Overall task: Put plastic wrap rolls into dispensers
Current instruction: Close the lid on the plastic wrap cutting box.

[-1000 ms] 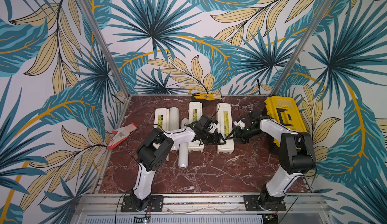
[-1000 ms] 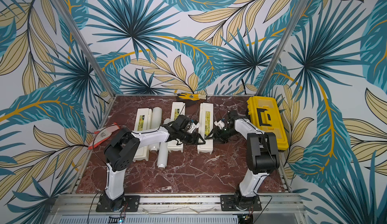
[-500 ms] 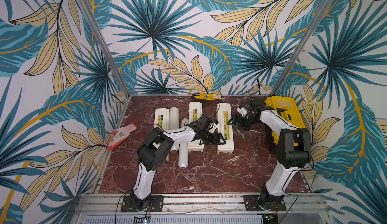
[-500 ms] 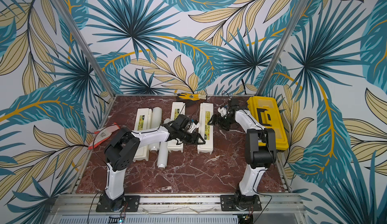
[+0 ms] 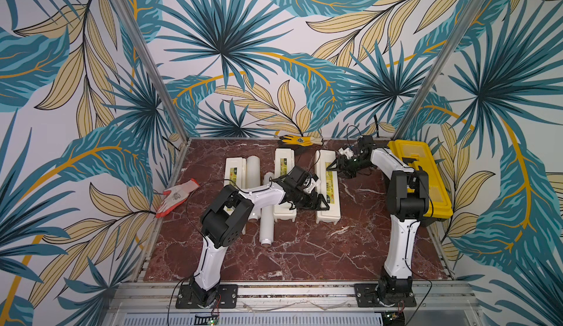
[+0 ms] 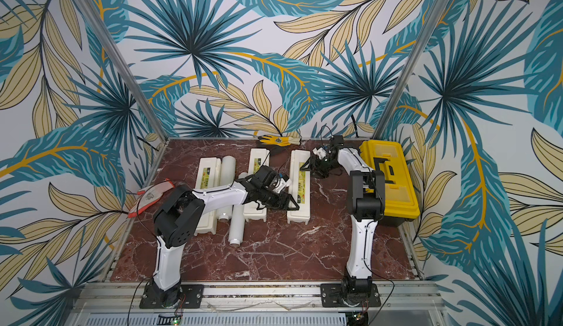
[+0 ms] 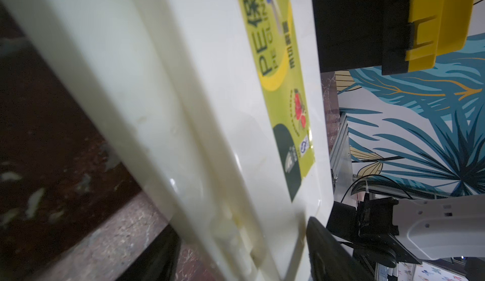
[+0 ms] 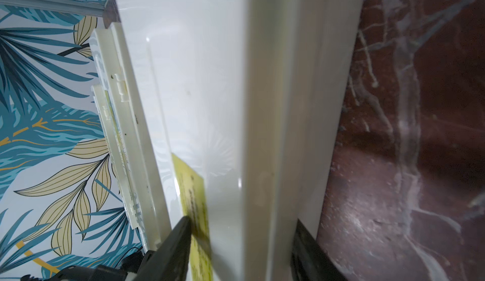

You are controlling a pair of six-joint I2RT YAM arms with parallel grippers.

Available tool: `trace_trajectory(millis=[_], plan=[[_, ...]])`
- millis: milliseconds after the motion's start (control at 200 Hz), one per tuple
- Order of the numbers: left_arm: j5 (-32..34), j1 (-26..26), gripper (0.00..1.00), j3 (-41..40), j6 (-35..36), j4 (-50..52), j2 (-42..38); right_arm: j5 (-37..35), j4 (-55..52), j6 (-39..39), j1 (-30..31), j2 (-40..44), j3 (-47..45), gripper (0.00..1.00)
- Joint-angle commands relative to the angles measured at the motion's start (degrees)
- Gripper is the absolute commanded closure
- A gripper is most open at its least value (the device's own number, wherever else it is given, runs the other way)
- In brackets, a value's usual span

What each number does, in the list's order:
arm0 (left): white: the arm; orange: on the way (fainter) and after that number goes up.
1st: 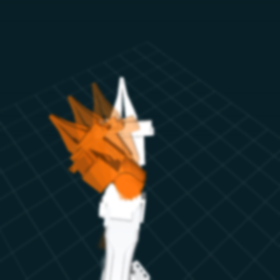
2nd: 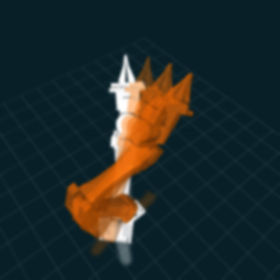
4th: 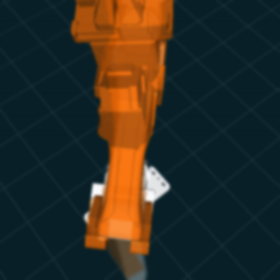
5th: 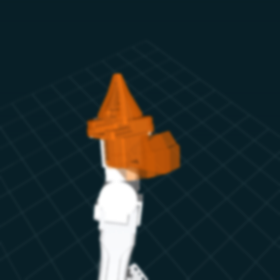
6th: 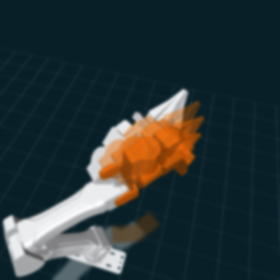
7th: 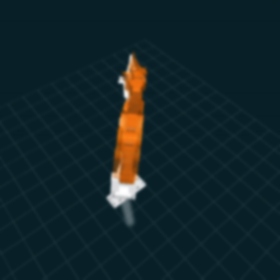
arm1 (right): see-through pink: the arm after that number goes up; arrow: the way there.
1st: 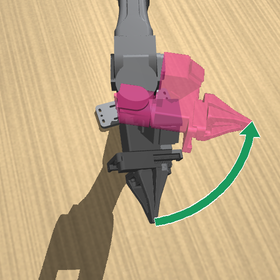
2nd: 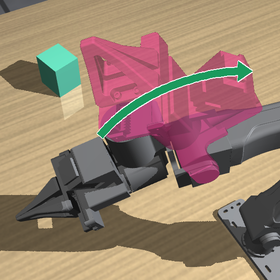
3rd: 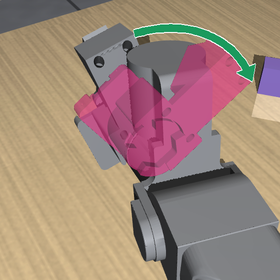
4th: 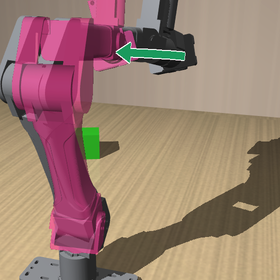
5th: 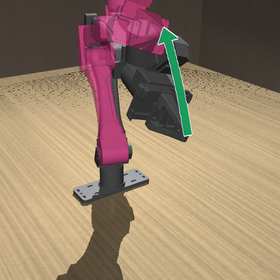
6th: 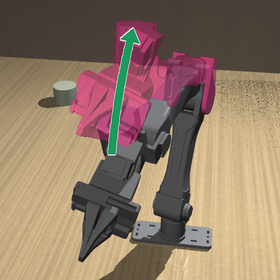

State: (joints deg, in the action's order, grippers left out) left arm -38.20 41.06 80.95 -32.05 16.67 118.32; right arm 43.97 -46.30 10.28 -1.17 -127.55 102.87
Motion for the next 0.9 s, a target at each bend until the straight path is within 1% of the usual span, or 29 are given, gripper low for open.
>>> trace_trajectory(millis=[0,85,170,235,370,411,506,571,636,726,791,846,896], plan=[[12.15,-1.94,0.19,0.22,3.57,15.51,6.02,-8.88,-9.60,-1.72,0.65,-4.22,-1.50,0.49],[13.43,-3.61,0.14,6.10,4.13,15.64,6.42,-9.64,-10.07,-2.51,0.69,-3.60,-1.69,0.50],[13.49,-5.33,0.13,14.20,4.28,16.73,9.44,-8.98,-9.96,-2.88,0.73,-3.38,-2.12,0.53],[13.45,-6.52,0.13,19.84,3.65,16.94,12.07,-9.20,-9.62,-2.65,0.73,-3.14,-2.64,0.52],[14.83,-7.87,0.13,30.26,2.53,17.38,18.04,-9.95,-9.81,-2.74,0.73,-3.15,-2.37,0.44],[14.99,-8.21,0.13,32.97,1.74,17.48,21.68,-10.20,-9.49,-2.62,0.73,-3.21,-2.39,0.41],[15.19,-8.19,0.15,38.32,0.49,19.08,26.53,-10.63,-8.13,-1.80,0.73,-2.44,-2.28,0.33],[14.85,-8.08,0.17,38.55,-0.82,19.89,28.33,-10.96,-5.50,-0.25,0.57,-1.18,-2.39,0.26],[15.03,-7.79,0.19,36.41,-1.30,20.25,28.54,-10.61,-2.26,1.77,0.17,-0.16,-2.24,0.22],[15.32,-7.70,0.22,32.66,-2.27,20.17,27.86,-7.93,4.29,6.51,-1.12,0.30,-2.41,0.20],[15.49,-7.50,0.25,30.91,-2.97,20.21,27.48,-6.60,8.33,9.80,-1.71,-0.99,-1.62,0.20],[15.61,-7.16,0.27,29.95,-3.19,20.12,27.03,-6.55,7.19,10.40,-1.69,-3.59,1.81,0.20],[15.44,-6.88,0.29,29.41,-3.26,20.18,26.72,-6.54,2.56,10.30,-1.68,-7.22,6.62,0.22]])
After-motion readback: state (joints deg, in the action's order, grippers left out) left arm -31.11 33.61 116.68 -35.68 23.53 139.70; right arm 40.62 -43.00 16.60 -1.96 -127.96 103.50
